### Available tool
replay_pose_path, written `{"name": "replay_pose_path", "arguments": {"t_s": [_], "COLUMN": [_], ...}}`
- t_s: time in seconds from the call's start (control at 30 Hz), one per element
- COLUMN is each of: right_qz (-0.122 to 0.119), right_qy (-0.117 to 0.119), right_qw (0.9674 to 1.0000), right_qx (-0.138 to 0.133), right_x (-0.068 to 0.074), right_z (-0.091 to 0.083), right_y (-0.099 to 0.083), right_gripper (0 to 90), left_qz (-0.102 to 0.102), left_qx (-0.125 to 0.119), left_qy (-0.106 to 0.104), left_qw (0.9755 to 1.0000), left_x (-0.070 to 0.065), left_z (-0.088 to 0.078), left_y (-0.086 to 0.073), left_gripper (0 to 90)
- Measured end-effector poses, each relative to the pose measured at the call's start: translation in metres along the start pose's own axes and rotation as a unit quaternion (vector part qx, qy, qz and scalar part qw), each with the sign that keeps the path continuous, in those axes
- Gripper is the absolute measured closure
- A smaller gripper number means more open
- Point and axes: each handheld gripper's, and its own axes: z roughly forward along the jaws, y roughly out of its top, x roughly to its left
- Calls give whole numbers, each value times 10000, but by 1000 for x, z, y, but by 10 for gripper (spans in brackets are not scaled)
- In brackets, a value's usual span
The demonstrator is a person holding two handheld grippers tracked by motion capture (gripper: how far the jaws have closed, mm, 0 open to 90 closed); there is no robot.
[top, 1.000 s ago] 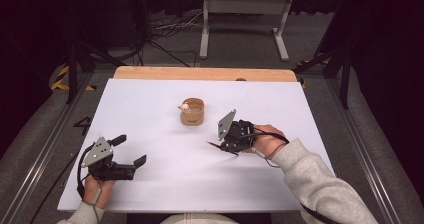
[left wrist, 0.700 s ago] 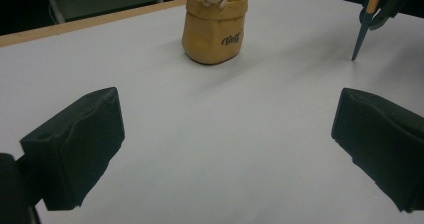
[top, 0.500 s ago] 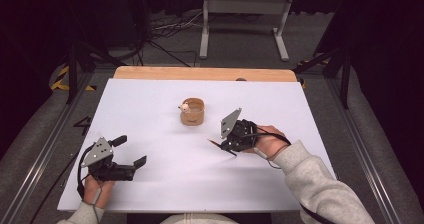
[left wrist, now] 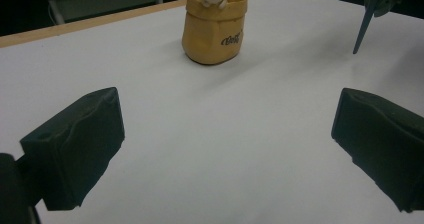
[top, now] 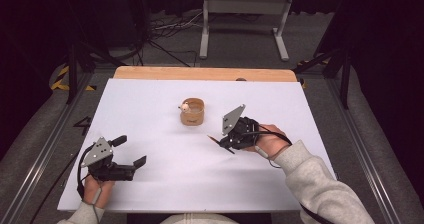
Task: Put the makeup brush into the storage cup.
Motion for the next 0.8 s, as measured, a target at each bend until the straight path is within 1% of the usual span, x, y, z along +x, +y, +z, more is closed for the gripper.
{"name": "replay_pose_path", "arguments": {"t_s": [0.13,0.2,0.23,0.4,0.5,0.53,0.6,0.63,0.7,0.73,0.77,0.8], "right_qz": [96,144,144,298,383,379,458,458,528,597,597,657], "right_qy": [-44,-64,-64,-139,-204,-224,-253,-253,-313,-358,-358,-388], "right_qw": [9998,9993,9993,9969,9950,9942,9923,9923,9900,9872,9872,9854], "right_qx": [-175,-350,-350,-709,-895,-979,-1125,-1125,-1269,-1434,-1434,-1524], "right_x": [-1,-2,-2,-4,-5,-6,-6,-6,-6,-7,-7,-8], "right_z": [-5,-8,-8,-16,-22,-23,-26,-26,-29,-31,-31,-32], "right_y": [1,0,0,0,-1,-1,-2,-2,-4,-5,-5,-7], "right_gripper": [836,836,836,835,835,835,835,835,835,834,834,835], "left_qz": [-5,-1,1,9,8,14,21,21,14,15,15,31], "left_qx": [-1,12,16,6,7,11,13,13,1,1,1,3], "left_qy": [-3,-3,-1,-3,3,7,8,8,15,18,18,26], "left_qw": [10000,10000,10000,10000,10000,10000,10000,10000,10000,10000,10000,10000], "left_x": [0,0,0,0,0,0,0,0,0,0,0,0], "left_z": [0,0,0,1,1,1,1,1,1,1,1,1], "left_y": [0,0,0,0,0,0,-1,-1,-1,-1,-1,-1], "left_gripper": [13,13,13,13,13,13,13,13,13,13,13,13]}}
